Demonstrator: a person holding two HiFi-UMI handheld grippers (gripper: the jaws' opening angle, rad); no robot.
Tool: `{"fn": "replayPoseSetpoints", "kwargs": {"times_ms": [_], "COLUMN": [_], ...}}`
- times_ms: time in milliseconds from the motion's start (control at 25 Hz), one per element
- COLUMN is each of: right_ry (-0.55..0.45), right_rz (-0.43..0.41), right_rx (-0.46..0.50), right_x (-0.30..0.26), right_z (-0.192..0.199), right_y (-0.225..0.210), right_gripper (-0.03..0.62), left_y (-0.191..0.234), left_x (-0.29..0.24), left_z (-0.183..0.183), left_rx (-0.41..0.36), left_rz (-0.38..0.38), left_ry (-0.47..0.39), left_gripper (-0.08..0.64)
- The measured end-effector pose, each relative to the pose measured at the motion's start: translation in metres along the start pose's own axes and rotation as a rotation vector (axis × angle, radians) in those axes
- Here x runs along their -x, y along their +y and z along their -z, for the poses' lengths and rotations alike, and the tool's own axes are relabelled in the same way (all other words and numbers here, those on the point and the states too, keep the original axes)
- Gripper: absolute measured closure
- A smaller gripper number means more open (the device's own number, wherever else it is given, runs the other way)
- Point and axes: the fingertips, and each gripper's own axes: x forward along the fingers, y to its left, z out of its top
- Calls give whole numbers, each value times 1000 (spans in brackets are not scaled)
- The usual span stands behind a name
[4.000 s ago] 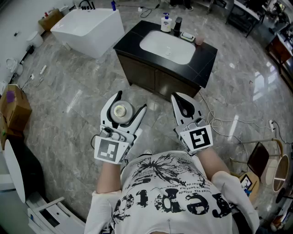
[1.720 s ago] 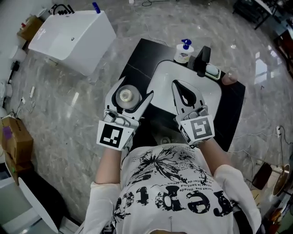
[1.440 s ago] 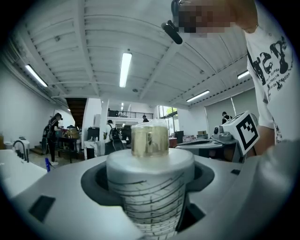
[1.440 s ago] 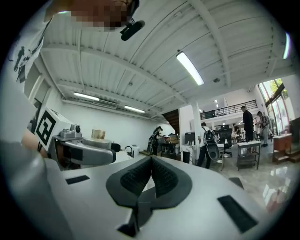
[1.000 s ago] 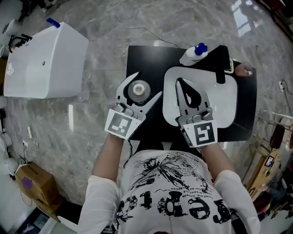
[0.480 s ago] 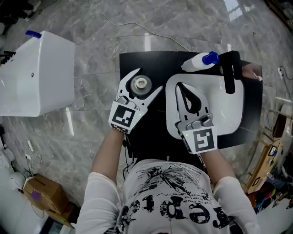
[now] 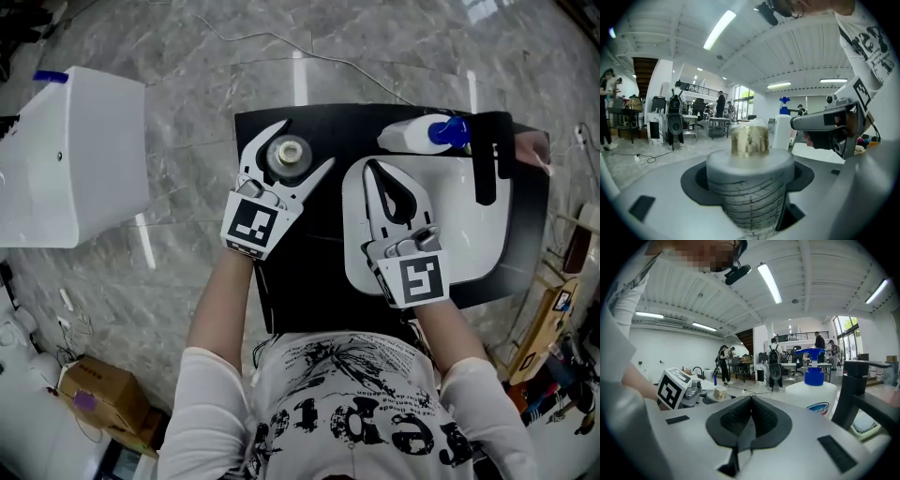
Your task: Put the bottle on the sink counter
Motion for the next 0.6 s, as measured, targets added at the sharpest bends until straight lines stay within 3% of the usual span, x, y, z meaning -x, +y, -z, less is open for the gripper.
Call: {"fn": "replayPoseSetpoints", "kwargs": {"times_ms": [320,400,600], "right_ry": [27,-8,34], "right_rz": [-10,-11,-29], "right_rx": [10,-16,18], "right_x": [-16,-20,-19], "right_z": [3,-4,5], "right_y": [5,7,8], "right_gripper": [577,577,577], "left_y": [21,21,18], "left_x": [-4,-5,-12], "left_z": [11,13,20], "left_rx": [52,48,10], "left_rz": [-42,-45,-57], "left_ry": [67,87,170], "left_gripper": [213,213,213]}}
